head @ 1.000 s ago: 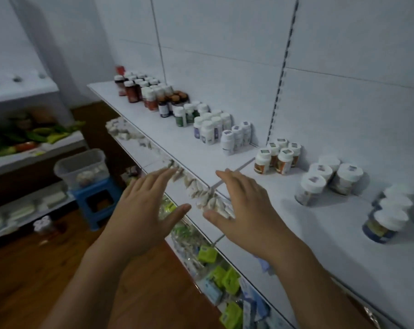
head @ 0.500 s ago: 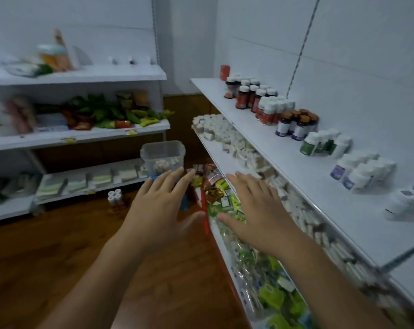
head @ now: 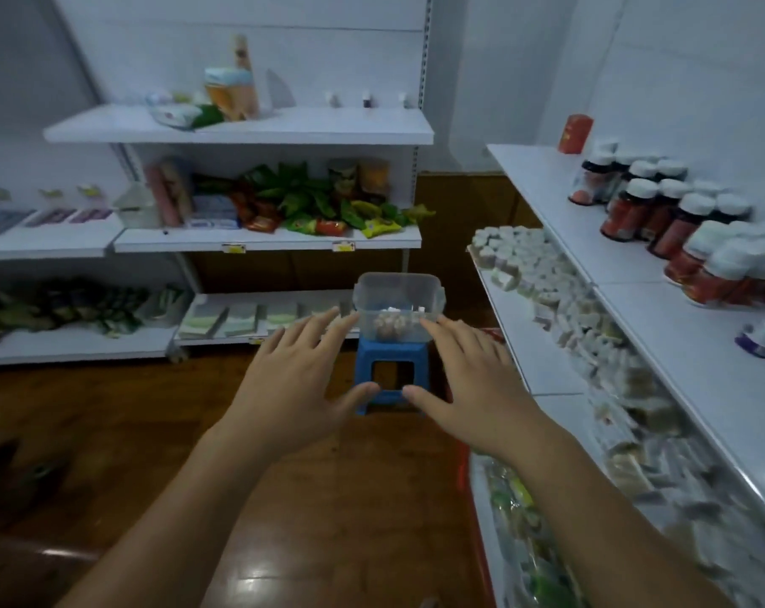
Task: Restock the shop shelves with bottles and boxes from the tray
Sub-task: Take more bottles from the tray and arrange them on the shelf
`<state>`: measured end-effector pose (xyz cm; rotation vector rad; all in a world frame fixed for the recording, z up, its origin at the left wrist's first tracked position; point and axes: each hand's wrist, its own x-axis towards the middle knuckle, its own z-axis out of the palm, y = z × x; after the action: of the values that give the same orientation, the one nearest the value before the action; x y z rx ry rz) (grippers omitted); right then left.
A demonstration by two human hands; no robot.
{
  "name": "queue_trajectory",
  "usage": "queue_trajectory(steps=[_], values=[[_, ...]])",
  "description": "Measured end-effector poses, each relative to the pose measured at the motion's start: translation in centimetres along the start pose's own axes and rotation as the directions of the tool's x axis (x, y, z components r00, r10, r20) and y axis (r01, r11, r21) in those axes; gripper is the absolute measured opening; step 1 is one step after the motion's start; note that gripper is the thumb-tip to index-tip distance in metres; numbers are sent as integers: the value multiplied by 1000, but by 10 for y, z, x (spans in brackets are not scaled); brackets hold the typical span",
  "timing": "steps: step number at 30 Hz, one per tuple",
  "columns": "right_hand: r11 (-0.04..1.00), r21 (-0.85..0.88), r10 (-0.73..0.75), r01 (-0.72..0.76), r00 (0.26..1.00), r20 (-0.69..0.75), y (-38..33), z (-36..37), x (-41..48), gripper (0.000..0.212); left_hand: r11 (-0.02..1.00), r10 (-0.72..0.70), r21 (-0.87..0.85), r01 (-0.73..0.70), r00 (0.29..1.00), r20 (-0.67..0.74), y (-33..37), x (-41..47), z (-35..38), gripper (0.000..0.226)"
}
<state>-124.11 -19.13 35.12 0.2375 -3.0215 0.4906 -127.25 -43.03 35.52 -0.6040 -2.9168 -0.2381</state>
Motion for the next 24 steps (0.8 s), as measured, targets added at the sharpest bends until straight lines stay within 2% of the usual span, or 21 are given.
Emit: queue_trajectory(steps=[6, 13, 18, 24], values=[[994, 110, -30, 26, 999, 37, 63, -1, 101, 86, 994, -99, -49, 99, 995, 17, 2, 97, 12, 89], [984, 175, -3, -13, 996, 94, 120, 13, 201, 86, 987, -134, -86, 137, 990, 38, -14, 198, 45, 88], [986, 164, 11, -32, 992, 126, 153, 37, 285, 86, 985, -118, -117, 128, 989, 84, -51, 285, 88, 89], [981, 134, 109, -140, 970, 219, 181, 83, 404, 84, 980, -73, -165, 109, 975, 211, -117, 404, 160, 87]])
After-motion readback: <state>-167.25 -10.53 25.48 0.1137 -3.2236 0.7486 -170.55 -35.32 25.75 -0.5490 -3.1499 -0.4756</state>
